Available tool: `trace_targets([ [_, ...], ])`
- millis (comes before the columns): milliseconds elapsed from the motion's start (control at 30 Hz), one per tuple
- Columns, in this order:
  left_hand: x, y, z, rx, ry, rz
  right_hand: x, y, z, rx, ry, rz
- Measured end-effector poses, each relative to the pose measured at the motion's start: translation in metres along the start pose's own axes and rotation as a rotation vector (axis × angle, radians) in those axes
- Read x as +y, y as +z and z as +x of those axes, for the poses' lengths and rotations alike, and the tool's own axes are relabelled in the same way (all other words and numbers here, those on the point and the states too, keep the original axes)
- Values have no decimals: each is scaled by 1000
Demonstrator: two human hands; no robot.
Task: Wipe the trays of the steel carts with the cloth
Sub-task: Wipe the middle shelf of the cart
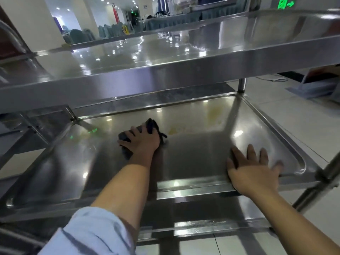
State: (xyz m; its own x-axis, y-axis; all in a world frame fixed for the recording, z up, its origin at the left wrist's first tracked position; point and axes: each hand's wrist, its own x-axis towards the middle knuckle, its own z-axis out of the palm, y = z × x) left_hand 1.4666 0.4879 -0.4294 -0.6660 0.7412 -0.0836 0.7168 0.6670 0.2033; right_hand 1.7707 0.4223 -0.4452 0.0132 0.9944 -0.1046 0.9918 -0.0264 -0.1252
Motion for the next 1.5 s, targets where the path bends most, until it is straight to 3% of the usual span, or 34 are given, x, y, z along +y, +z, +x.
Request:
trace_targets([
  [233,138,48,-120,-64,619,17,3,2,-1,17,8,13],
  [433,113,44,-131,-123,740,6,1,-2,-4,32,27,58],
  [567,62,31,-106,-111,651,35,-1,-2,-4,-9,22,36],
  [700,-8,15,-62,-4,462,34,-2,-2,-5,-4,24,46],
  [833,-69,8,-17,-3,301,54,-2,-2,-9,-18,17,53],
  [1033,-26,2,-12,27,-44,6,-6,-3,-12,-22,2,47],
  [1133,22,7,-8,7,-94,-5,-6,-1,-11,-15,-1,39],
  [1267,114,28,-29,-39,100,72,-5,0,-10,-2,-6,27],
  [1500,238,56,-113,-211,717,46,-2,2,-9,-2,-33,-9],
])
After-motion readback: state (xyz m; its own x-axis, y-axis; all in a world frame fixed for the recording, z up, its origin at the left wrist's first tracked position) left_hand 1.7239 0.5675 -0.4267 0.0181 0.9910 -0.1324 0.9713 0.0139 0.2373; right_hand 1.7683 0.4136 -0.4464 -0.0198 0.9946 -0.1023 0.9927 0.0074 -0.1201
